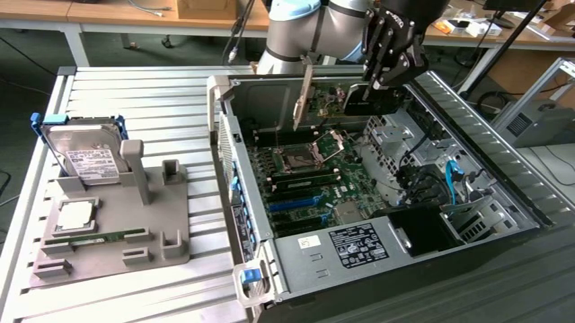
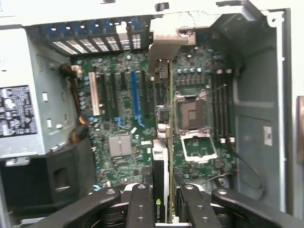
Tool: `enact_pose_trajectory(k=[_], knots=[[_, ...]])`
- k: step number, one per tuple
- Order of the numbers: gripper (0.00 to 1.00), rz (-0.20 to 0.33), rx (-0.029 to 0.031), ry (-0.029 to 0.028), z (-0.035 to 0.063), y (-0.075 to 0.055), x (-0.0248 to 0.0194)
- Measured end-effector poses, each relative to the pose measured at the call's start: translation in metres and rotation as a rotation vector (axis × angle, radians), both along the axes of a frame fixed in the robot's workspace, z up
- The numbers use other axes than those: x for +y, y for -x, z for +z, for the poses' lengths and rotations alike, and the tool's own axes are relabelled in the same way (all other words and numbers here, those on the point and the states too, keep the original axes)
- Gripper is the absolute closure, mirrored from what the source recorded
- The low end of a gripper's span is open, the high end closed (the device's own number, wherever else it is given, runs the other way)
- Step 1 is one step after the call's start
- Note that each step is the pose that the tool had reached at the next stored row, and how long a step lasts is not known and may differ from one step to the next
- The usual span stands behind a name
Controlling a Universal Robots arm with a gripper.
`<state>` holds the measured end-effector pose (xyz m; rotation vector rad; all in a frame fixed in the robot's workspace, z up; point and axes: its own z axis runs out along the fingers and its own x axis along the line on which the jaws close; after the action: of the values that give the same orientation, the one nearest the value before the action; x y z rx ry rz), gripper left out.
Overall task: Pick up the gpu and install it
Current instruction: 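Insert the gpu into the slot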
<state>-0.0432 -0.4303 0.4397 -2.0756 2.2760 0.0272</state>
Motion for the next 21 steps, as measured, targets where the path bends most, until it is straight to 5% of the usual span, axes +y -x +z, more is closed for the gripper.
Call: enact_pose_trajectory(k=[1,5,10,21], knots=[[0.73,0.0,0.0,-0.0087,-0.0003,0.0,0.0],[0.73,0.001,0.0002,-0.0118,-0.0005,0.0001,0.0],[0.73,0.035,0.0024,-0.0285,-0.001,0.0001,0.0],[0.73,0.085,0.0039,-0.03,-0.0011,0.0001,0.0001]])
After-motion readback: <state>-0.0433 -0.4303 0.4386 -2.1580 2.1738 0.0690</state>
